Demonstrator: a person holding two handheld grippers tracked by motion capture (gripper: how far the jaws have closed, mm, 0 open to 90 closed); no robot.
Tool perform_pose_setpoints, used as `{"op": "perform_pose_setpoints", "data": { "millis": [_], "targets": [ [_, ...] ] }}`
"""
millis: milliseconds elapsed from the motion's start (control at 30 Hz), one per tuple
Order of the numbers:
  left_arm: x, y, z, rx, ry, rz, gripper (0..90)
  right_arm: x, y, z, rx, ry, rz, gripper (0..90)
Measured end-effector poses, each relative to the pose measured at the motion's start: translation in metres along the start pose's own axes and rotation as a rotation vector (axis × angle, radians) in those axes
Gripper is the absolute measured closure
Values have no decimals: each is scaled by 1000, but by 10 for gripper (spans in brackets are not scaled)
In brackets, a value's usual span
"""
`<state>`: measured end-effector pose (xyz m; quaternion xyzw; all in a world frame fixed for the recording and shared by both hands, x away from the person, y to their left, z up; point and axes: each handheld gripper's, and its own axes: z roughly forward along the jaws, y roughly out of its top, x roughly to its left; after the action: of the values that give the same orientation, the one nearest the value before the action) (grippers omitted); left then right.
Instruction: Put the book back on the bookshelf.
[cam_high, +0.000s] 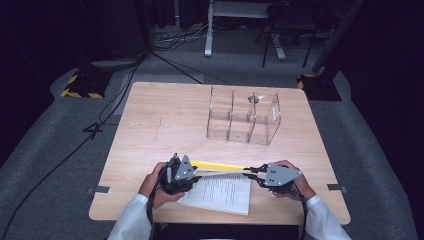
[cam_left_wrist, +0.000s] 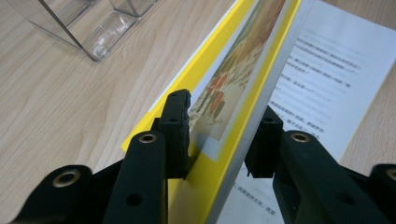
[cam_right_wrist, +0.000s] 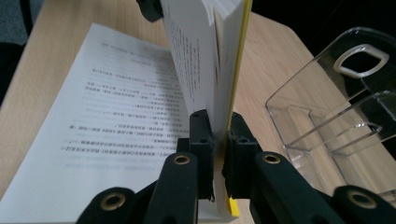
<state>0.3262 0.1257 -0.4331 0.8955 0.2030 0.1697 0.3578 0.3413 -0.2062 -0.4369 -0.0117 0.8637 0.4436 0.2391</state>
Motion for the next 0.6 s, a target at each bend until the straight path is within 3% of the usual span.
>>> {"op": "perform_pose_setpoints", "data": {
  "millis": [267,467,600],
  "targets": [
    [-2,3,5,-18,-14,18,707,-8,17,-17,-15,-21,-29,841],
    [0,10,-3,-52,-16,-8,590,-10,29,-23,-6,-2,-60,848],
    [-10,25,-6,-18,-24,52,540,-10,32,-23,1,11,-73,848]
  ]
}}
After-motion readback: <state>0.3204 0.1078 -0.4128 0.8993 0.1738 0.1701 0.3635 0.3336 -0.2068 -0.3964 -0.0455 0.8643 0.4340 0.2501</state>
